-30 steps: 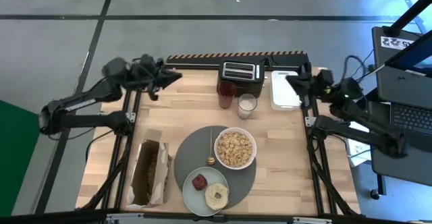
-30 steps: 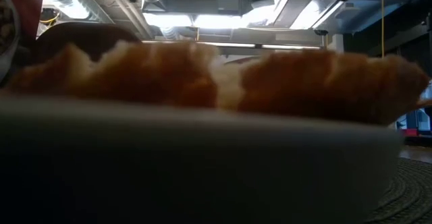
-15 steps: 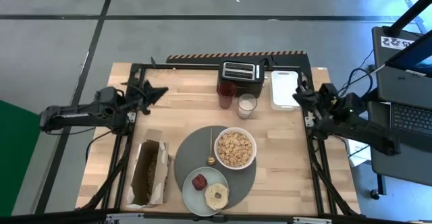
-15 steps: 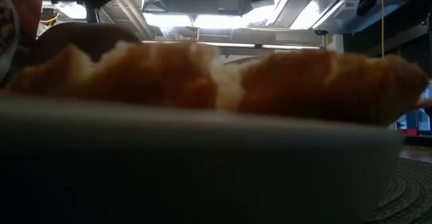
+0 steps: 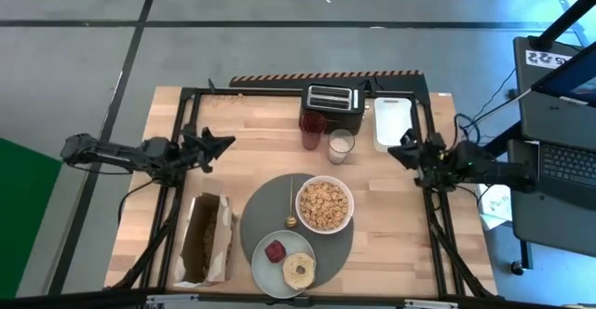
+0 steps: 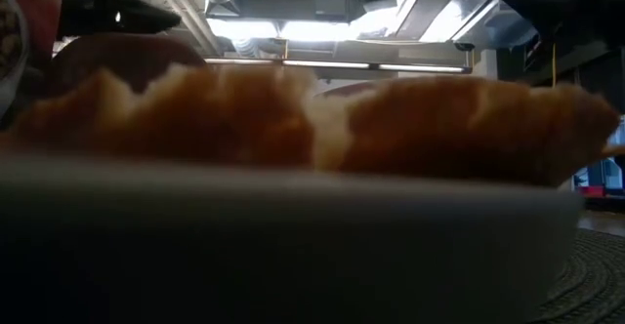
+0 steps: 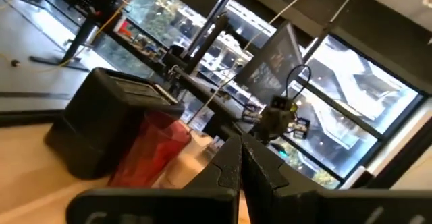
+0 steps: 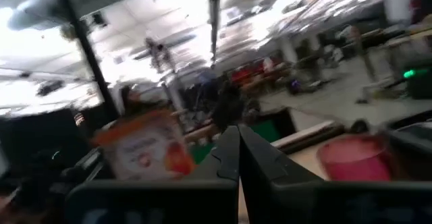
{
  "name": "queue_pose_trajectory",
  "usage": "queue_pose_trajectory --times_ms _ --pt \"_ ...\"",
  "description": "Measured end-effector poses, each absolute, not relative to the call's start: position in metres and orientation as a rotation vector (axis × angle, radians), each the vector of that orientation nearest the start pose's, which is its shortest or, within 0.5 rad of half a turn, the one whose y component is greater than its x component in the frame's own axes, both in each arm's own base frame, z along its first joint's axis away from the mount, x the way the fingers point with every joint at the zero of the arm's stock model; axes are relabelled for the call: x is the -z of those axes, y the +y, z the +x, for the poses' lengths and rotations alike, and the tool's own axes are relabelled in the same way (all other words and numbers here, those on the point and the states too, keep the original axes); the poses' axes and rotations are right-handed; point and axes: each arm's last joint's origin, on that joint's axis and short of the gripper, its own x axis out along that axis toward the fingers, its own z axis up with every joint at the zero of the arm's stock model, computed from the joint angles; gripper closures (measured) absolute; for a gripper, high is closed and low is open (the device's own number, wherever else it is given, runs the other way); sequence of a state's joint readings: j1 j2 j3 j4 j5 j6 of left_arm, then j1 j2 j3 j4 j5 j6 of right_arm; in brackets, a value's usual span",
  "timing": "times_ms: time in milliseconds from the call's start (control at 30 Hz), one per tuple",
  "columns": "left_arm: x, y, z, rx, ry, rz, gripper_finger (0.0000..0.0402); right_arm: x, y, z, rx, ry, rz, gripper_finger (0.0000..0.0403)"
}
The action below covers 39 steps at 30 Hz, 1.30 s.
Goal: Arrange a breakfast setting
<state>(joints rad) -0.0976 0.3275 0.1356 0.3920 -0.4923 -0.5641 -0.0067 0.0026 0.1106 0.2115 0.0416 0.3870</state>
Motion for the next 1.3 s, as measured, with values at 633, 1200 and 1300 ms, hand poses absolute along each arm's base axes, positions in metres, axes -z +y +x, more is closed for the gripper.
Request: queue_pose_trajectory --times_ms 633,1200,1300 --pt "-0.185 0.012 0.102 -0.251 -0.271 -0.587 0.0401 -0.182 -0.014 0.094 -0.059 -0.158 0.464 0.0403" --pt "-0.157 0.006 0.105 -0.134 0.079 -0.537 0.0401 -0.164 -0.013 0.102 -0.109 0.034 0.066 0.0400" --pt "-0.157 0.006 0.105 -0.127 0.081 -0.537 0.0401 -0.161 -0.014 0.104 -0.108 0.065 0.022 0.0394"
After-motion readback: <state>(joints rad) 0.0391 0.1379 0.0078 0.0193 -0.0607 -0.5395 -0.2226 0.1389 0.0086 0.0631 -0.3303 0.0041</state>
